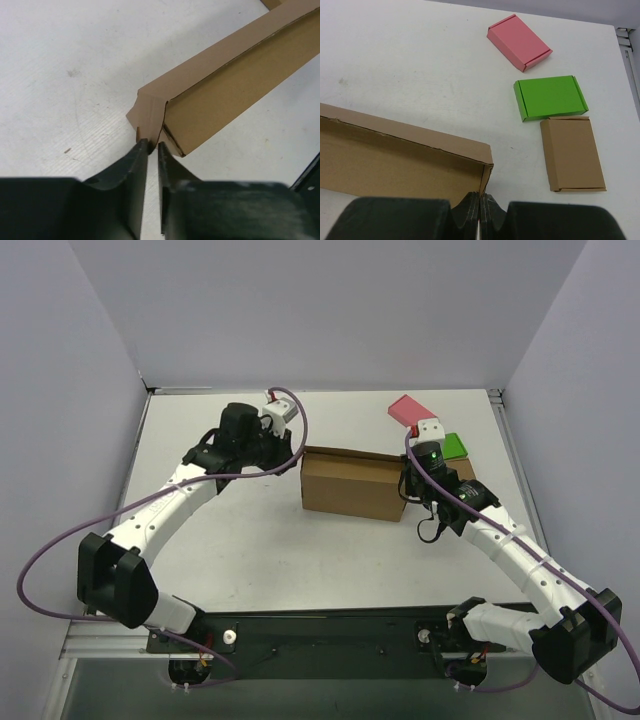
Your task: Fold the paper box
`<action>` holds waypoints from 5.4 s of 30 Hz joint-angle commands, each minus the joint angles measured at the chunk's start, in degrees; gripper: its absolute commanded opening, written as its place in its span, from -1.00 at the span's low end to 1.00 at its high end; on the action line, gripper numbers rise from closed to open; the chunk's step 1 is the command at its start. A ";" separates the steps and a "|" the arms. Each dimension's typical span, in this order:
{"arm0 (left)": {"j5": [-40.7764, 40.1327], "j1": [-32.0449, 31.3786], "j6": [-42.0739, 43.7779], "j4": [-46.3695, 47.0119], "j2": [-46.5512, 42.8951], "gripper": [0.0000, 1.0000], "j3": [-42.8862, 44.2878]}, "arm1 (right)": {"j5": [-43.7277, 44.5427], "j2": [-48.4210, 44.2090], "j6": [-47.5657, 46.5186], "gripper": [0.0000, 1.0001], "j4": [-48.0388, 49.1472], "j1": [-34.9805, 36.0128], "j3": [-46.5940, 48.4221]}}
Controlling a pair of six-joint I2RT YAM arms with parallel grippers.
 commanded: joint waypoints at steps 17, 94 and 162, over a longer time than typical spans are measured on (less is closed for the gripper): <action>8.36 1.58 -10.50 -15.58 11.51 -1.00 20.66 | 5.67 0.60 -0.81 -1.00 -1.07 5.09 -6.00; 13.98 4.22 -12.52 -32.92 24.88 -1.00 48.01 | -14.54 21.34 -39.48 0.10 13.88 13.27 1.47; 4.59 2.82 -10.68 -15.43 11.08 -1.00 18.21 | -11.47 22.74 -37.46 0.06 13.26 13.36 1.65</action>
